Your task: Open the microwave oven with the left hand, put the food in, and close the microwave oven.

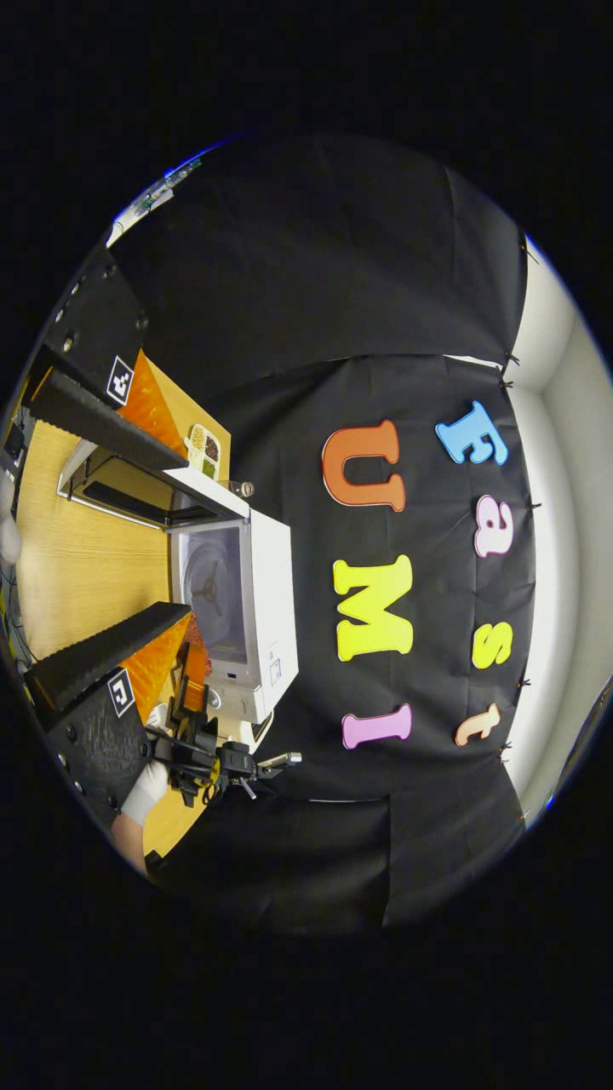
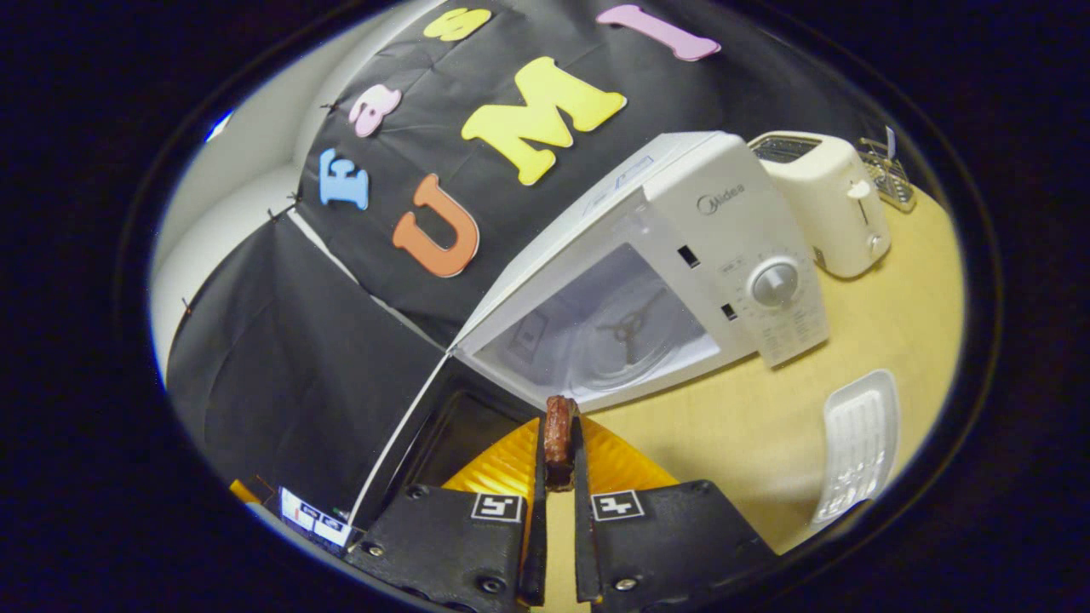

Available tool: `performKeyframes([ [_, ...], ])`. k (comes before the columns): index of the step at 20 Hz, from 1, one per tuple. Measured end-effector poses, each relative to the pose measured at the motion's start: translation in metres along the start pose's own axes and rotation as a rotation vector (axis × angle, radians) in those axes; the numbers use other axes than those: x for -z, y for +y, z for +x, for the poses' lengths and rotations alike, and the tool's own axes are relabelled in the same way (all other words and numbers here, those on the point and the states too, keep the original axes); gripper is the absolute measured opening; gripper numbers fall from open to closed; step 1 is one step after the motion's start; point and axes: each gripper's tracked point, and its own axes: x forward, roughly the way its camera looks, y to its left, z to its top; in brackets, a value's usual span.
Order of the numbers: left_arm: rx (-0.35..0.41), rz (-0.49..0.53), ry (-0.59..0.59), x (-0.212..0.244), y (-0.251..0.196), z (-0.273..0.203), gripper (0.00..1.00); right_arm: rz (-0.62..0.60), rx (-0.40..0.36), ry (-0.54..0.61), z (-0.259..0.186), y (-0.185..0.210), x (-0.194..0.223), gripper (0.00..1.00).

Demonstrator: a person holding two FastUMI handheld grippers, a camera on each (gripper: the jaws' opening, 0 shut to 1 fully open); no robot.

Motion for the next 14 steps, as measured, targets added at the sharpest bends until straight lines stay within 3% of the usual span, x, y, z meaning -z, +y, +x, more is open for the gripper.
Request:
performKeyframes([
  [7,0.076,0.056,-0.014,0.007,0.026,0.018,0.96,0.214,0.121,-0.262,0.092,-0.018,-0.005,0.16],
  [14,0.096,0.086,0.046,0.039,0.049,0.039,0.96,0.313,0.176,-0.328,0.173,-0.019,0.009,0.16],
])
